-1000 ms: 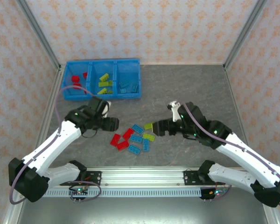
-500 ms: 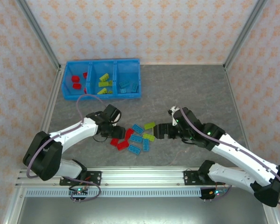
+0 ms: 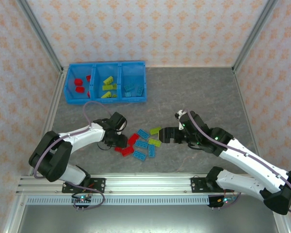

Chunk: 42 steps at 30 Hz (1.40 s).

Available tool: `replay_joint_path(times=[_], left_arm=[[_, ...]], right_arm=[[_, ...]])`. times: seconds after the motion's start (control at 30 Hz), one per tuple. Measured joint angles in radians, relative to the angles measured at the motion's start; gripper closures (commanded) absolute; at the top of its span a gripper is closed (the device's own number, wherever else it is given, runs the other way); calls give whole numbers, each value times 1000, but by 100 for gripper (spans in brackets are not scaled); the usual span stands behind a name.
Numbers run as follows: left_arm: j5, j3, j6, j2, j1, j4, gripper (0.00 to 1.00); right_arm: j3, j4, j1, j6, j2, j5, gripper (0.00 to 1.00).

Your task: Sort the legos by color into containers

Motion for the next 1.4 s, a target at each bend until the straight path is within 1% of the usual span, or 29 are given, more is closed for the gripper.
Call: replay_joint_path(times=[0.1,0.17,0.27,0.37,0.47,0.57,0.63,0.7,0.8,0.93,1.0,1.07,1.17,1.23,1.3,1.4], left_arm=[[-13,0,-8,-5,0,2,68],[-20,0,-9,-16,0,1,72],[-66,5,-9,-69,0,-12,73],[-145,72,3,-149,11,-62,73],[-226,206,34,-195,78,-77,73],[-292,336,64,-192,200,-52,73],[-325,421,79,-153,293,-29,74],[-342,523,90,-72,383,-8,76],[-336,706,94,112,488,2,76],[-327,976,101,384,563,-36,74],[-327,1093,105,505,580,-70,68],[-322,1153,113,577,591,-106,60],[-307,1203,119,631,604,-164,54],[-304,1225,119,637,615,-191,51],[-293,1232,114,622,624,-200,50],[-249,1192,85,556,632,-190,51]], right_arm=[[0,19,1,5,3,-24,5],[0,34,6,7,8,-43,6],[0,53,13,18,17,-61,6],[0,67,13,26,16,-61,6],[0,73,13,30,16,-61,6],[0,74,13,33,16,-61,6],[0,74,13,35,16,-61,7],[0,74,13,45,14,-61,8],[-6,78,14,64,2,-63,8],[-20,77,26,88,-31,-64,9],[-26,76,30,102,-53,-60,8],[-31,71,32,115,-77,-54,8],[-45,64,34,134,-114,-42,8],[-56,61,35,144,-131,-34,8],[-72,62,35,156,-143,-26,8],[-94,62,35,164,-142,-14,8]])
